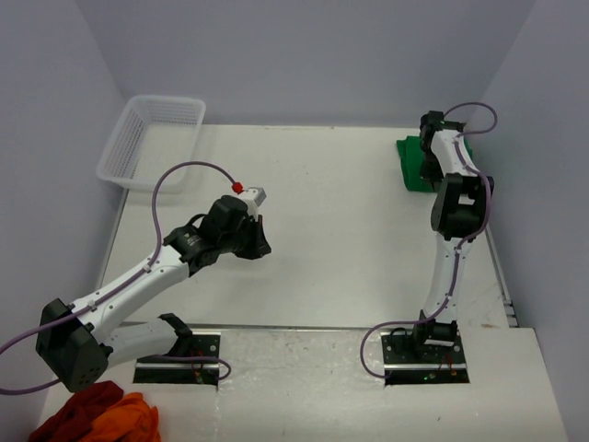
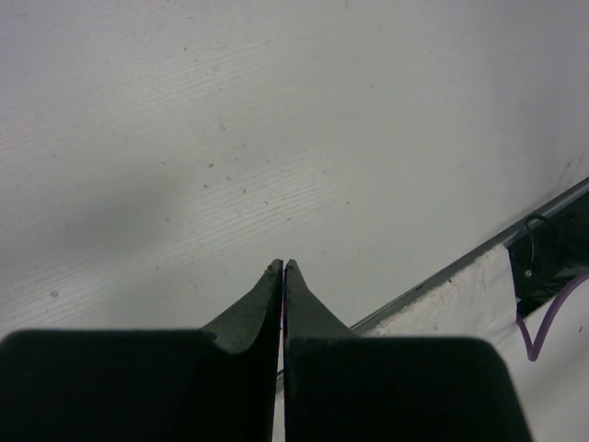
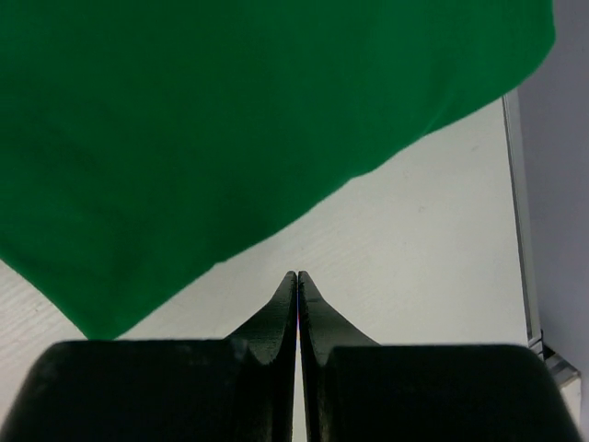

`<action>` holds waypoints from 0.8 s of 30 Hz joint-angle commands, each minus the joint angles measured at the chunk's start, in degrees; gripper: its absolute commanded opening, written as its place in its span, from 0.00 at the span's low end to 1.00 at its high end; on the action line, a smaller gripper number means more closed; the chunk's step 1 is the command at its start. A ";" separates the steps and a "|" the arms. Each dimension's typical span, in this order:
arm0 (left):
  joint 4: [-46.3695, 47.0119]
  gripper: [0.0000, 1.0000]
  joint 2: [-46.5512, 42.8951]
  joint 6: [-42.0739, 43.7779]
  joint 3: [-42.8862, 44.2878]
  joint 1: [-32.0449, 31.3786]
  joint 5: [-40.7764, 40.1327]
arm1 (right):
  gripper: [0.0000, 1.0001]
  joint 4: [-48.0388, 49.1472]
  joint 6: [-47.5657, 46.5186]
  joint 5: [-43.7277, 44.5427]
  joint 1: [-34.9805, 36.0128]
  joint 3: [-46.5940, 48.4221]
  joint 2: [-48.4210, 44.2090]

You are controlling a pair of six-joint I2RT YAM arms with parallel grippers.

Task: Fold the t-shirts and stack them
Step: Put the neatly folded tshirt into the corner of the board with the right arm

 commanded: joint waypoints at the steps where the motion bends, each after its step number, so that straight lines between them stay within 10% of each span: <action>1: 1.35 0.00 -1.28 -0.51 0.09 -0.20 1.06 | 0.00 -1.92 -1.00 1.14 0.07 3.94 1.85; 24: -0.41 0.00 0.04 -0.51 1.15 -0.20 0.09 | 0.00 -4.04 -5.04 -2.63 -0.02 18.18 8.88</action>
